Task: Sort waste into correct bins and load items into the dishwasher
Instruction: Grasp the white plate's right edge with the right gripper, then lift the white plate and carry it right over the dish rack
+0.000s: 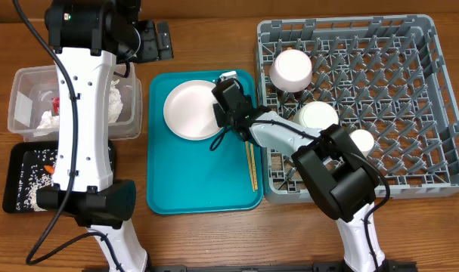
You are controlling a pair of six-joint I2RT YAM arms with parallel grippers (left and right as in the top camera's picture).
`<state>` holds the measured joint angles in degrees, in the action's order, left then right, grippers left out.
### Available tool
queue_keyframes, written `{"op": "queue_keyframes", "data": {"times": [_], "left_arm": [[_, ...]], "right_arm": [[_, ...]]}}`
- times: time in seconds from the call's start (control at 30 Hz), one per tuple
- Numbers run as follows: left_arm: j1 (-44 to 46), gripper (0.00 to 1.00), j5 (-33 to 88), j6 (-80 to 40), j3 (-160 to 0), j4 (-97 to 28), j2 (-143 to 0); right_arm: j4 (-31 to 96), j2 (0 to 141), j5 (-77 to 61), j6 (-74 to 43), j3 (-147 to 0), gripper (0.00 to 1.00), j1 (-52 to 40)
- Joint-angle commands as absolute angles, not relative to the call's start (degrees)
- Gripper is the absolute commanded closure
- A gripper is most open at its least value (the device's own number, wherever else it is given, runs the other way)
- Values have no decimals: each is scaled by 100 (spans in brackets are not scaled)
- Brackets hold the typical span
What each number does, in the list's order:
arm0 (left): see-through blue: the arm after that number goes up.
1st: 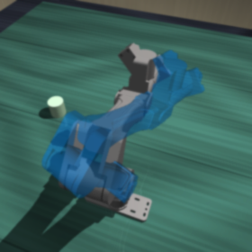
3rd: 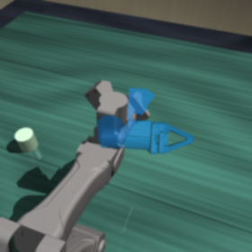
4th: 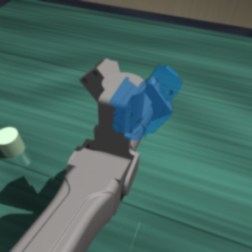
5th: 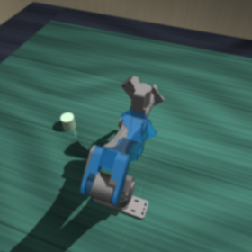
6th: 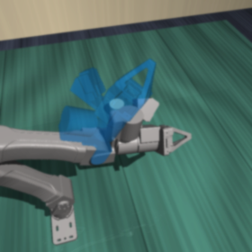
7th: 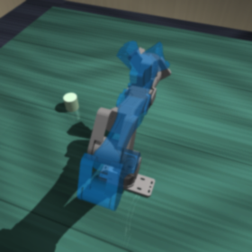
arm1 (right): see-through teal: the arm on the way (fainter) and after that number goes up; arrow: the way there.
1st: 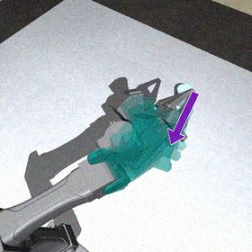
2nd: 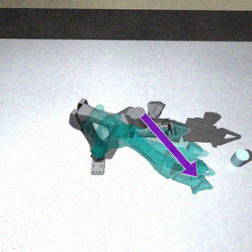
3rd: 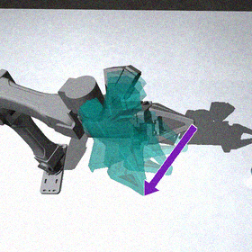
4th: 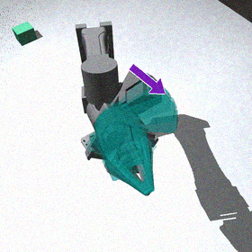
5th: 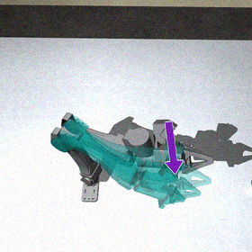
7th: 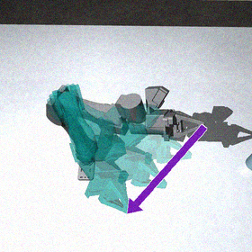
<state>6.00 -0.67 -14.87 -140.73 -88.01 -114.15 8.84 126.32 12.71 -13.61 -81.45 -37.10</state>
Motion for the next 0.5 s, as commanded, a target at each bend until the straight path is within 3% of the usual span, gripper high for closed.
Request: {"op": "queue_keyframes", "data": {"times": [0.0,0.27,0.47], "left_arm": [[639,0,-1,-1544,-14184,-8805,-11281],[639,0,-1,-1544,-14184,-8805,-11281],[639,0,-1,-1544,-14184,-8805,-11281]], "right_arm": [[998,12632,1238,-1347,-8138,89,-3701],[1229,12492,1238,-1347,-8145,89,-3701],[1253,12473,1238,-1347,-8145,96,-3701]]}}
